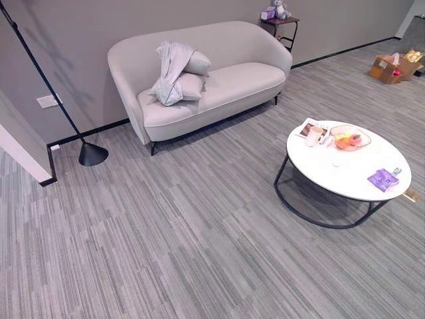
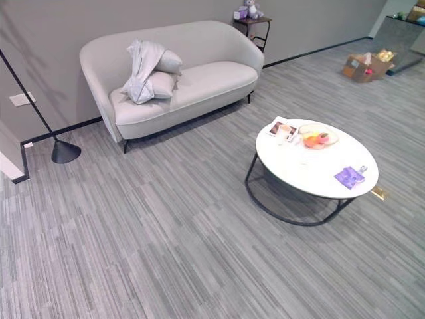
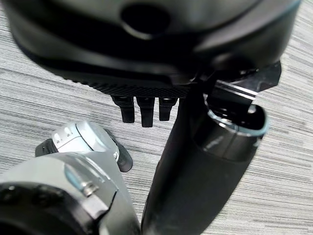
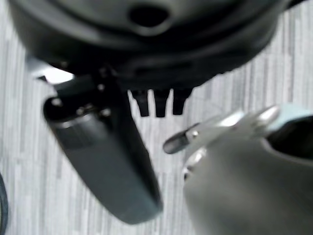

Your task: Hang the clothes on the sofa on the clothes rack.

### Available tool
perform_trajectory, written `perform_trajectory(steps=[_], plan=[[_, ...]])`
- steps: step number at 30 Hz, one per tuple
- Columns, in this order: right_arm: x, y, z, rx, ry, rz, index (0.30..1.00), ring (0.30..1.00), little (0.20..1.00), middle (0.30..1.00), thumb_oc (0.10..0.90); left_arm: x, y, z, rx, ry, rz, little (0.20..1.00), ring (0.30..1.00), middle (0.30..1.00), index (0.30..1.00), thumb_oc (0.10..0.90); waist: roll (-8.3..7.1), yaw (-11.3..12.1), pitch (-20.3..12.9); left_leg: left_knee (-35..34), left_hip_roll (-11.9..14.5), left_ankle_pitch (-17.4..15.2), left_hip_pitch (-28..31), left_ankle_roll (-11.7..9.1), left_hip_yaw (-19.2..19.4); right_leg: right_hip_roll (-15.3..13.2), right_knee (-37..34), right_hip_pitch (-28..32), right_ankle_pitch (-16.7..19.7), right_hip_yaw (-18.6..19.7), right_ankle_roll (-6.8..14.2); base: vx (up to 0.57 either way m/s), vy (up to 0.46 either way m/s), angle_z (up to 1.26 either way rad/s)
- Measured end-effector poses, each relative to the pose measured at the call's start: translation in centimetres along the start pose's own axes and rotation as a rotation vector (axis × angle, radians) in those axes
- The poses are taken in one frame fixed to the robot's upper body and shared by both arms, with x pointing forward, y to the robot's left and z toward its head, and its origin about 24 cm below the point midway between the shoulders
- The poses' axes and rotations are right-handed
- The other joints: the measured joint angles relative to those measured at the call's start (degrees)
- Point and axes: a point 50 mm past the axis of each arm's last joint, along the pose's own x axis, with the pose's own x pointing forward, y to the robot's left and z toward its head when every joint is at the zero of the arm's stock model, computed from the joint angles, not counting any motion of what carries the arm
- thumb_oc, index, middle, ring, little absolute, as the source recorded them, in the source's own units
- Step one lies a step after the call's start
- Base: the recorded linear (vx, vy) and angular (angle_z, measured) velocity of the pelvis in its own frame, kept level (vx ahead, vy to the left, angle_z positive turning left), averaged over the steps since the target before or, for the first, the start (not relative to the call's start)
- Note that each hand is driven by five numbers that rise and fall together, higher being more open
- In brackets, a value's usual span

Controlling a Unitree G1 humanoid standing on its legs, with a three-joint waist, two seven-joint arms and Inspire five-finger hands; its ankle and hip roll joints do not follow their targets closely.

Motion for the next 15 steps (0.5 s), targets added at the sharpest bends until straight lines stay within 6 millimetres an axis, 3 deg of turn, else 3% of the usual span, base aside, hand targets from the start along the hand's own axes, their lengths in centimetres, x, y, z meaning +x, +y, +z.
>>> perform_trajectory(steps=[15], plan=[[0.04, 0.67, 0.32, -0.266, -0.001, 0.037, 0.900, 0.900, 0.900, 0.900, 0.800, 0.05, -0.37, 0.58, 0.145, -0.012, -0.022, 0.900, 0.900, 0.900, 0.900, 0.800, 0.24, 0.61, -0.31, 0.14, 0.06, 0.01, 0.17, -0.01, -0.08, 0.11, 0.01, 0.21, 0.37, 0.00, -0.34, 0.00, 0.000, 0.00]])
